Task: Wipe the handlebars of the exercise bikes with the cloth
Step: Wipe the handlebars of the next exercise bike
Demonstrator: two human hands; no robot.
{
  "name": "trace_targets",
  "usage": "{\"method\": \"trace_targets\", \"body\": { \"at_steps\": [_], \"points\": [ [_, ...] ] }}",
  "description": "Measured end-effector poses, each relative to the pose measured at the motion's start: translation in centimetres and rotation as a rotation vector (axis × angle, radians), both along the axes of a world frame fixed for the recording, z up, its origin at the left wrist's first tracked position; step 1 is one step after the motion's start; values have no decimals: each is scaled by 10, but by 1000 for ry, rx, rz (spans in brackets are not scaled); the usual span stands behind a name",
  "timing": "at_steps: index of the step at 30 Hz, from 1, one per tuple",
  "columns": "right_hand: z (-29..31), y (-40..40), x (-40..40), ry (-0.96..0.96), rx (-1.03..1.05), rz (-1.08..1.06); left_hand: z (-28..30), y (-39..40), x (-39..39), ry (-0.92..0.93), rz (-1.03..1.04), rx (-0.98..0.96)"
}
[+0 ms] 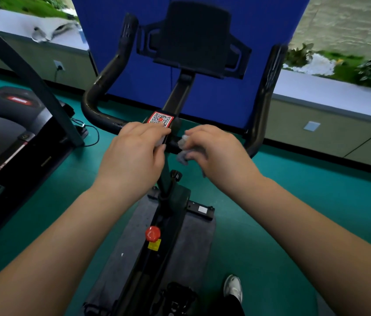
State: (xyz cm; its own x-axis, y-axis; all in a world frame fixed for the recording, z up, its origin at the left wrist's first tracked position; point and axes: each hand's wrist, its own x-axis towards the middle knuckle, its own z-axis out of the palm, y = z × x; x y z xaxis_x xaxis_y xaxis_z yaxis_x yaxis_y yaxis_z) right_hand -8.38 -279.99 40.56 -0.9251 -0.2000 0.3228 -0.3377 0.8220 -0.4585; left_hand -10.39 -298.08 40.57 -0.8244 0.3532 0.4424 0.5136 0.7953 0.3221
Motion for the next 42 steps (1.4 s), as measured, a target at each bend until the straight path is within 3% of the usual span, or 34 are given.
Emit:
{"method": "trace_targets", "body": {
  "at_steps": [4, 11, 15, 21, 25, 29, 36, 42],
  "points": [
    [-3, 23, 21, 53, -25, -72, 2, 4, -3, 19, -3, 2],
    [-7, -21, -13, 36, 102, -19, 2, 7, -8, 31, 1, -19],
    [-2, 3, 3, 19, 37, 13, 7, 8, -11, 22, 2, -11],
    [-5, 27, 19, 33, -20, -131, 11, 12, -15, 8, 15, -12],
    [-3, -4, -8, 6, 90, -49, 14, 16, -18, 20, 2, -48],
    [-4, 15, 2, 16, 70, 2, 14, 22, -24, 13, -28, -75],
    [0, 102, 19, 235, 20, -40, 10, 44, -33, 1, -71, -54],
    [-10, 113, -4, 291, -82, -18, 11, 67, -35, 3, -45, -42]
  ]
}}
